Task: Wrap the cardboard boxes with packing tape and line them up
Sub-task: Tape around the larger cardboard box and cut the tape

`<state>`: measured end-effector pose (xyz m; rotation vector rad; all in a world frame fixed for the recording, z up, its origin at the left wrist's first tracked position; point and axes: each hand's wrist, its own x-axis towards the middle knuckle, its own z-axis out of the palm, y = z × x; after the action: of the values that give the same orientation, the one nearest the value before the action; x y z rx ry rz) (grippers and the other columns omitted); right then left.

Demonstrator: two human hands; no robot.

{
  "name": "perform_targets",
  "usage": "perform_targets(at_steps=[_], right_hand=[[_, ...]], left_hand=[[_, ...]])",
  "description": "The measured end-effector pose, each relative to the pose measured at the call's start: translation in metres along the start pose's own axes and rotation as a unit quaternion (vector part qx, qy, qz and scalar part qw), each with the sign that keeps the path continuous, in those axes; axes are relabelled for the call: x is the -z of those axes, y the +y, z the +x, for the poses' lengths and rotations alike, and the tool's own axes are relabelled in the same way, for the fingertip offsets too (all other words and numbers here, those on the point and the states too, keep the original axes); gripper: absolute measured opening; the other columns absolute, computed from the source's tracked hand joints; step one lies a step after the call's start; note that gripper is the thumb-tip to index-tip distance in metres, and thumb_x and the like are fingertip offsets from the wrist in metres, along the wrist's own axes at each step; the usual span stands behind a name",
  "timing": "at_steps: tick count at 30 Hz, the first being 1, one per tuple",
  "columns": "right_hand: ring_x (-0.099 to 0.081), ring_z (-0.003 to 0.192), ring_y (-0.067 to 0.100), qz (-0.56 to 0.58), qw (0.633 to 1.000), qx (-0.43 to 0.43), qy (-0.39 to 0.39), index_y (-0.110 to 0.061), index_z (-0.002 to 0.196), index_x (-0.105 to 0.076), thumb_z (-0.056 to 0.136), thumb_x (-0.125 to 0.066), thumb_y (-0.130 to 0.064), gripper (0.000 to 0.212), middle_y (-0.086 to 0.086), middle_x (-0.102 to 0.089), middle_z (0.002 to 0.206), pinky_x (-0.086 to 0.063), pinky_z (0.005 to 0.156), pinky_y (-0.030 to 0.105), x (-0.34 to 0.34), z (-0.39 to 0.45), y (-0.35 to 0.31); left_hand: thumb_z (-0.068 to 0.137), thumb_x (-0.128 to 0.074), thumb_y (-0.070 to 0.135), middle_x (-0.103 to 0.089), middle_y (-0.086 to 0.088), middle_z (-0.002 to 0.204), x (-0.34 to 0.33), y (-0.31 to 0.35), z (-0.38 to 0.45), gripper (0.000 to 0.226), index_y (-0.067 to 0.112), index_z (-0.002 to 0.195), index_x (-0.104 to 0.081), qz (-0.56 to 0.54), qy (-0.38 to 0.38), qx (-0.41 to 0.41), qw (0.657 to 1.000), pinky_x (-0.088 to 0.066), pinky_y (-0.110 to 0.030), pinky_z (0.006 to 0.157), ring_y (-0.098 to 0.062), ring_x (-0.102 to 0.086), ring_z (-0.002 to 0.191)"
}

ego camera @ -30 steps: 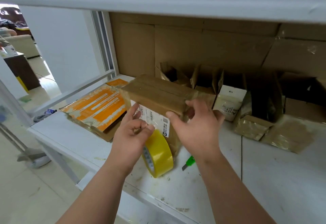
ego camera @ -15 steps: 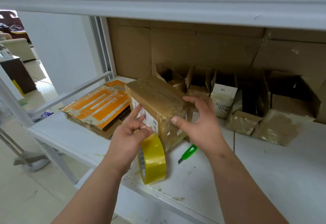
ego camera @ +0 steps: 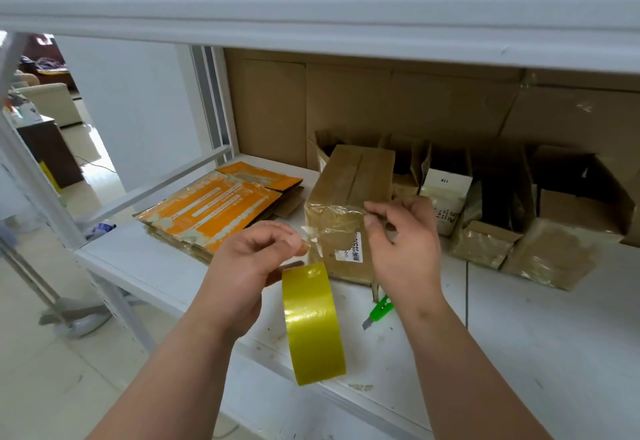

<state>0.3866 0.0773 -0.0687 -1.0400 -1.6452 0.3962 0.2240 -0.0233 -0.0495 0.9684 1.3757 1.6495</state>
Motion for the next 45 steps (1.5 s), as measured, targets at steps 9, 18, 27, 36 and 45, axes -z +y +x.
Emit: perform_targets(at_steps=[9, 18, 27, 36, 45], right_hand=[[-0.056, 0.065, 0.004, 0.229, 0.946, -0.162, -0.166, -0.016, 0.075, -0.064, 0.089, -0.068, -0.033, 0.022, -0.002, -0.061, 0.071, -0.046, 0.064, 0.028, 0.034, -0.021, -0.019], [-0.065, 0.087, 0.026, 0.292, 0.862, -0.173, -0.377, -0.016, 0.098, -0.071, 0.067, -0.076, -0.046, 0.044, 0.009, -0.070, 0.092, -0.047, 0.079, 0.050, 0.064, -0.031, 0.001], [-0.062, 0.078, 0.020, 0.307, 0.872, -0.120, -0.362, 0.000, 0.096, -0.064, 0.070, -0.069, -0.045, 0.052, 0.014, -0.063, 0.083, -0.050, 0.065, 0.029, 0.087, -0.014, -0.006], [-0.064, 0.071, 0.021, 0.245, 0.919, -0.098, -0.294, -0.010, 0.081, -0.071, 0.054, -0.077, -0.064, 0.060, 0.009, -0.067, 0.075, -0.047, 0.070, 0.035, 0.112, 0.023, 0.010], [-0.068, 0.087, 0.045, 0.228, 0.935, -0.181, -0.205, -0.024, 0.068, -0.077, 0.052, -0.086, -0.039, 0.024, 0.013, -0.072, 0.079, -0.054, 0.083, 0.056, 0.117, 0.062, 0.023]], left_hand=[[0.090, -0.067, 0.009, -0.073, 0.007, 0.074, -0.028, 0.011, -0.006, 0.010, 0.011, 0.085, -0.075, -0.011, 0.089, -0.025, 0.996, -0.054, -0.033, 0.070, 0.002, -0.065, 0.066], [0.088, -0.072, 0.017, -0.065, -0.001, 0.078, -0.041, 0.009, -0.004, 0.007, 0.012, 0.083, -0.075, -0.104, 0.163, 0.021, 0.981, -0.053, -0.036, 0.071, -0.014, -0.059, 0.080], [0.088, -0.068, 0.004, -0.067, -0.007, 0.077, -0.046, 0.033, -0.002, 0.019, 0.012, 0.071, -0.069, -0.223, 0.192, 0.008, 0.956, -0.059, -0.047, 0.085, -0.021, -0.061, 0.083], [0.088, -0.069, 0.006, -0.071, 0.001, 0.080, -0.026, 0.049, 0.018, 0.008, 0.013, 0.083, -0.069, -0.275, 0.257, -0.003, 0.926, -0.057, -0.043, 0.091, -0.014, -0.064, 0.081], [0.079, -0.077, 0.011, -0.057, 0.002, 0.073, -0.042, 0.034, 0.043, 0.007, 0.013, 0.078, -0.070, -0.199, 0.258, 0.060, 0.943, -0.058, -0.038, 0.086, -0.016, -0.058, 0.080]])
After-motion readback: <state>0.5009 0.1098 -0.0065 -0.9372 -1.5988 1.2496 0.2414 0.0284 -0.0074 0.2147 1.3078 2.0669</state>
